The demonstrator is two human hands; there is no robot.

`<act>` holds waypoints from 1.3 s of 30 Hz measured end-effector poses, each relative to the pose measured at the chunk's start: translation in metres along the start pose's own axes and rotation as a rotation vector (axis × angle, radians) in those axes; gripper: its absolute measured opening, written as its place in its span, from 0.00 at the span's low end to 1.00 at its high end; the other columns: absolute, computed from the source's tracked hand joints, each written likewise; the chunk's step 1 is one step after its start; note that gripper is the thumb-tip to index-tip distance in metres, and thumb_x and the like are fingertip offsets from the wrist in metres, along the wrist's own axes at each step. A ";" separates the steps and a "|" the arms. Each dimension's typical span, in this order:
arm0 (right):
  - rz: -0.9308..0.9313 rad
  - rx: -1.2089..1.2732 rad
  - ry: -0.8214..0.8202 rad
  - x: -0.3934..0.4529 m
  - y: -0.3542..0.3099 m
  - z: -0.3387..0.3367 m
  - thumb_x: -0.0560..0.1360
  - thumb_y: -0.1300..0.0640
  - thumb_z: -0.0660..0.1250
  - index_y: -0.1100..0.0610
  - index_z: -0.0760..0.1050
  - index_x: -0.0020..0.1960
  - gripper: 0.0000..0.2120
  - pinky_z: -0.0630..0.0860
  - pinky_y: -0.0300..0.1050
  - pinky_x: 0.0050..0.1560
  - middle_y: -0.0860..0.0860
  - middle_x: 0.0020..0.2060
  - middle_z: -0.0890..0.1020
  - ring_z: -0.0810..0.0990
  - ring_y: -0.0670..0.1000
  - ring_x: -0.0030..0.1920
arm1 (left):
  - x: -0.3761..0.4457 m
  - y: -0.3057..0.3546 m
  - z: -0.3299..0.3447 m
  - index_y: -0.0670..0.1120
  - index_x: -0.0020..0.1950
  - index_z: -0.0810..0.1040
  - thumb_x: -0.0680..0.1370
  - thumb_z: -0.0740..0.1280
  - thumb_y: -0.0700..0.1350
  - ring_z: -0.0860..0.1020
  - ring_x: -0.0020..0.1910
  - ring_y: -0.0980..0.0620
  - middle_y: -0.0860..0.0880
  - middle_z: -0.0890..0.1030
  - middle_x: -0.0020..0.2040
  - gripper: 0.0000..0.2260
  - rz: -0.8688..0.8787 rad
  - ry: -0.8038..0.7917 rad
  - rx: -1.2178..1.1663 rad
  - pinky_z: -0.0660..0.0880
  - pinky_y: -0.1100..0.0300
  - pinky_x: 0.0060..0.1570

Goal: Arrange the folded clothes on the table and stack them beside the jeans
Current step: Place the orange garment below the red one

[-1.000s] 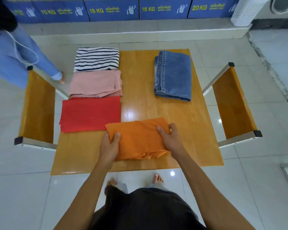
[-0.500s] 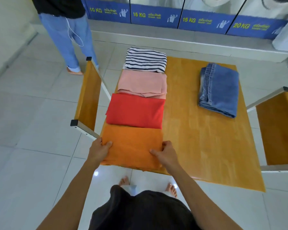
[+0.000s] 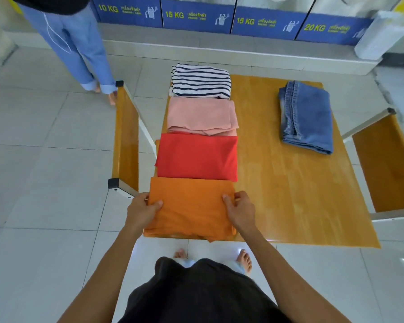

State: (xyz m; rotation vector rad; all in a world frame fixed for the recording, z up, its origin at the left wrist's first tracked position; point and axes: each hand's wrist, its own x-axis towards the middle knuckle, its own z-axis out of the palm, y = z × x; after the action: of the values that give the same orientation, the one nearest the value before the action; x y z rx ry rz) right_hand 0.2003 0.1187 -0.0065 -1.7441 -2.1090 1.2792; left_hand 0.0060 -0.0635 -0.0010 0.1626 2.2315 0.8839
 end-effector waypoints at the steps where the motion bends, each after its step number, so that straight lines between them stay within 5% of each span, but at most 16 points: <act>1: -0.003 -0.009 0.023 -0.001 0.000 0.001 0.79 0.45 0.67 0.61 0.73 0.62 0.22 0.69 0.44 0.46 0.53 0.48 0.78 0.76 0.53 0.47 | 0.000 0.001 0.000 0.45 0.72 0.70 0.77 0.69 0.57 0.75 0.65 0.39 0.44 0.76 0.68 0.28 -0.001 0.003 0.016 0.72 0.40 0.65; 17: 0.049 -0.023 0.267 -0.002 0.001 0.018 0.71 0.34 0.63 0.50 0.76 0.44 0.20 0.81 0.54 0.45 0.49 0.38 0.82 0.81 0.54 0.42 | -0.010 0.002 0.018 0.46 0.70 0.69 0.77 0.68 0.50 0.74 0.64 0.40 0.44 0.74 0.67 0.23 0.116 0.217 0.070 0.73 0.41 0.64; 22: -0.023 -0.037 0.347 0.001 -0.003 0.005 0.74 0.40 0.66 0.52 0.78 0.49 0.15 0.76 0.51 0.51 0.50 0.45 0.82 0.77 0.53 0.52 | -0.014 0.039 0.031 0.49 0.70 0.67 0.76 0.68 0.48 0.69 0.68 0.43 0.45 0.70 0.69 0.24 0.336 0.370 0.187 0.68 0.41 0.68; 30: -0.147 0.028 0.419 0.041 -0.032 -0.045 0.75 0.40 0.66 0.52 0.79 0.45 0.15 0.75 0.47 0.46 0.47 0.42 0.82 0.79 0.50 0.48 | -0.011 0.139 0.095 0.46 0.65 0.74 0.77 0.67 0.42 0.71 0.64 0.49 0.47 0.73 0.62 0.17 0.697 0.217 0.105 0.72 0.52 0.65; 39: -0.051 0.116 0.443 0.124 -0.029 -0.124 0.75 0.38 0.66 0.51 0.77 0.47 0.16 0.78 0.50 0.48 0.46 0.44 0.82 0.81 0.50 0.48 | 0.012 0.237 0.169 0.44 0.61 0.77 0.75 0.66 0.38 0.76 0.56 0.50 0.49 0.75 0.56 0.14 0.749 0.065 0.068 0.75 0.51 0.58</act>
State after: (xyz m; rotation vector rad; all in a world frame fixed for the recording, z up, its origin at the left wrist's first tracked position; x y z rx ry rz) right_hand 0.2083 0.2893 0.0415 -1.7181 -1.7795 0.8780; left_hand 0.0771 0.2127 0.0578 1.0629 2.2739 1.1964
